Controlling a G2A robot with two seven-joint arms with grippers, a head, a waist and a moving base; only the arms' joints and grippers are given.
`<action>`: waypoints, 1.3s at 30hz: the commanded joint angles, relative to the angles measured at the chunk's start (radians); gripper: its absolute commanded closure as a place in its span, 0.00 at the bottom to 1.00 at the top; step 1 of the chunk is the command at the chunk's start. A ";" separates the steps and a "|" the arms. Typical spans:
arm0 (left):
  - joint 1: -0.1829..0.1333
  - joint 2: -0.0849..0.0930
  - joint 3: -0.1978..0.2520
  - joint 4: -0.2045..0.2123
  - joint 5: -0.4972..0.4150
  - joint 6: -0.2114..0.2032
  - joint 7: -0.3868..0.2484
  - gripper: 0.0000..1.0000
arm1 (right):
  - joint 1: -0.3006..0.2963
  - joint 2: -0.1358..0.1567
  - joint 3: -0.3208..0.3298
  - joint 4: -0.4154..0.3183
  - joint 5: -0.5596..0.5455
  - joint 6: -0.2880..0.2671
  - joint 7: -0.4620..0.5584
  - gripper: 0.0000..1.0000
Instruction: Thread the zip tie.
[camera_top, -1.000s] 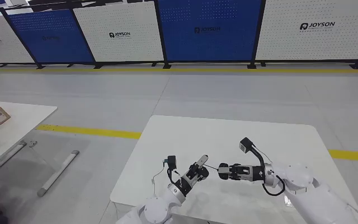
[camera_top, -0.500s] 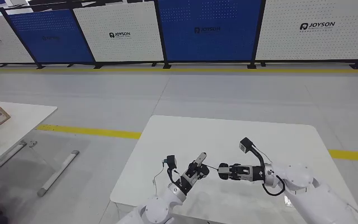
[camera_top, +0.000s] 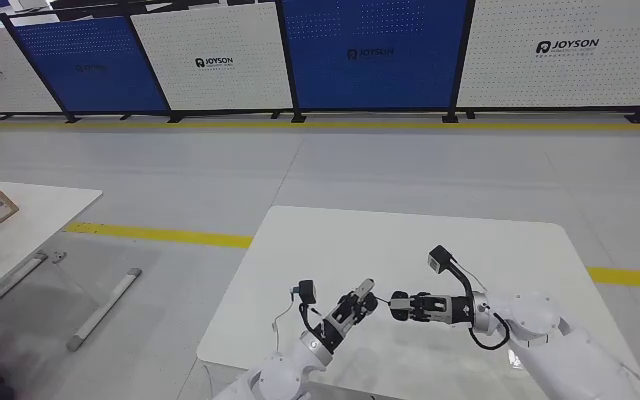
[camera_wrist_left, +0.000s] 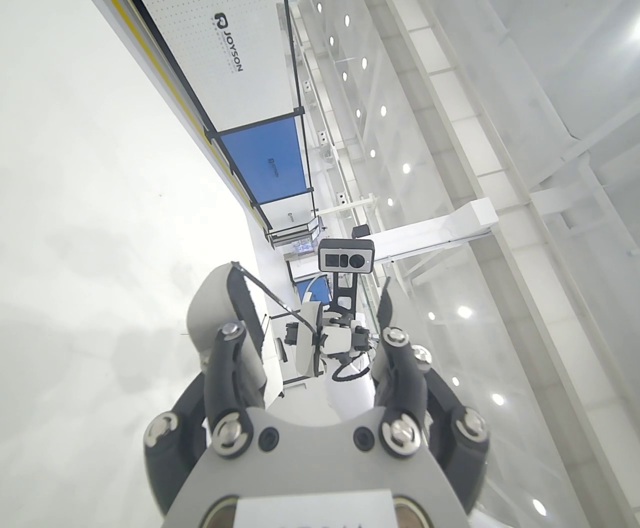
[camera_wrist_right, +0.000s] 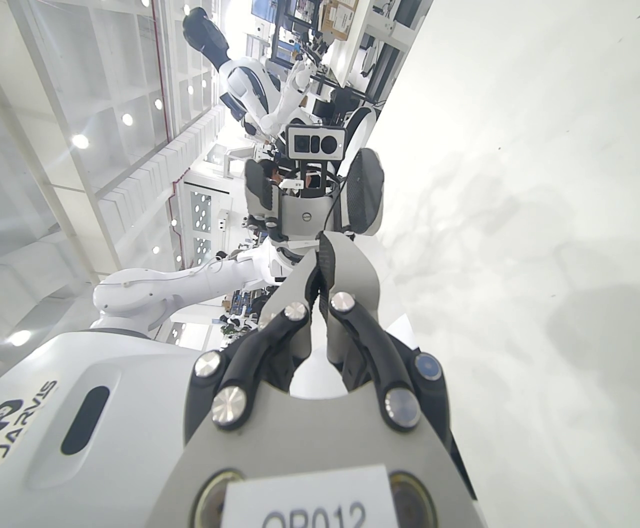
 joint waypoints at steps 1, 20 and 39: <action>0.002 -0.001 -0.001 -0.002 0.003 -0.001 -0.006 0.68 | 0.000 0.000 0.000 0.000 0.000 0.000 0.000 1.00; 0.048 0.002 -0.040 -0.025 0.041 -0.041 -0.085 0.84 | 0.000 0.000 0.000 0.000 0.000 0.000 0.000 1.00; 0.041 -0.011 -0.039 -0.009 0.064 -0.026 -0.077 1.00 | 0.000 0.000 0.000 0.000 0.000 0.000 0.000 1.00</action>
